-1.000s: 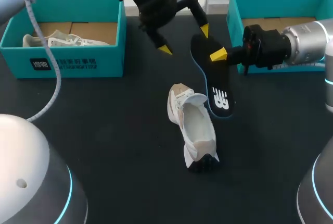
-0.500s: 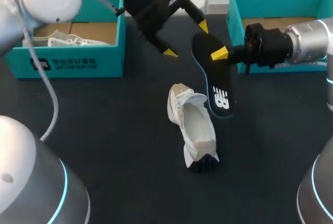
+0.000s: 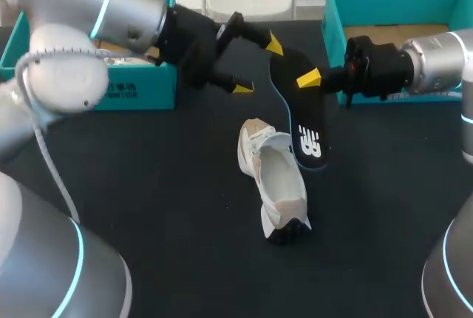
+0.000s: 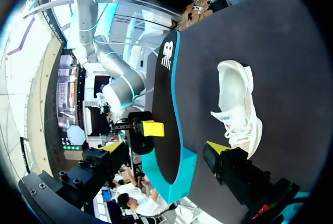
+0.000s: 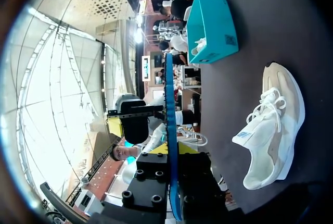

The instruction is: Take the shoe out of the shoebox, open the shoe tongue, remove and reinsert the insole, then place the shoe into the shoebox

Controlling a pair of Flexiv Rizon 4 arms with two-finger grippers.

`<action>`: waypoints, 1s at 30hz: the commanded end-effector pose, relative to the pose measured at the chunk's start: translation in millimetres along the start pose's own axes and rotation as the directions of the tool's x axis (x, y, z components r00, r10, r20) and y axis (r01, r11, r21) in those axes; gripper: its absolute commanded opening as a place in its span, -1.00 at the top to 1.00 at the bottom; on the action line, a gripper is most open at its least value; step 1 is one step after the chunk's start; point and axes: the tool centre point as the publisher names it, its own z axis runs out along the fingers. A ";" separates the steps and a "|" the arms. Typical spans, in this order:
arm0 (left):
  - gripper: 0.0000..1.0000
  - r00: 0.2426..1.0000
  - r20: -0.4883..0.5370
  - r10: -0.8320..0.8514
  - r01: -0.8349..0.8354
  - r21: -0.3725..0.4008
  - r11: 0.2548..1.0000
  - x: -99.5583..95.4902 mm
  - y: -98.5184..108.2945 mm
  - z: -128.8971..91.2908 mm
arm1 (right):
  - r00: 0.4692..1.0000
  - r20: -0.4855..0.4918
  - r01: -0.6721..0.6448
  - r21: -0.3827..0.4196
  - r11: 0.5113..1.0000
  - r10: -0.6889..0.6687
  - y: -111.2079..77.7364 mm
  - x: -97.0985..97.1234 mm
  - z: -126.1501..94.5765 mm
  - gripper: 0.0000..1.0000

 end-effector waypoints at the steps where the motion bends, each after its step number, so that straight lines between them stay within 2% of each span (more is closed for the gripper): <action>1: -1.00 0.930 0.368 0.004 0.003 -0.018 1.000 3.2 -4.6 2.3 | 1.000 0.003 -0.002 -0.009 1.000 0.002 -3.5 1.2 3.5 1.00; 18: -1.00 0.934 0.357 -0.005 0.012 -0.017 1.000 2.1 -4.6 2.2 | 1.000 -0.007 0.000 -0.014 1.000 0.000 -2.0 -2.1 7.4 1.00; 20: -1.00 0.924 0.381 -0.036 0.040 -0.004 0.999 5.7 -2.2 10.1 | 1.000 -0.008 -0.001 -0.010 1.000 0.001 0.0 -1.5 8.5 1.00; 24: -1.00 0.908 0.420 0.010 0.013 -0.051 0.999 8.8 6.0 24.7 | 1.000 -0.011 -0.003 -0.006 1.000 0.003 0.7 -2.7 9.4 1.00; 30: -1.00 0.886 0.464 0.006 0.027 -0.064 0.998 5.9 10.3 41.1 | 1.000 -0.017 -0.006 0.000 1.000 0.006 3.0 -3.2 14.3 1.00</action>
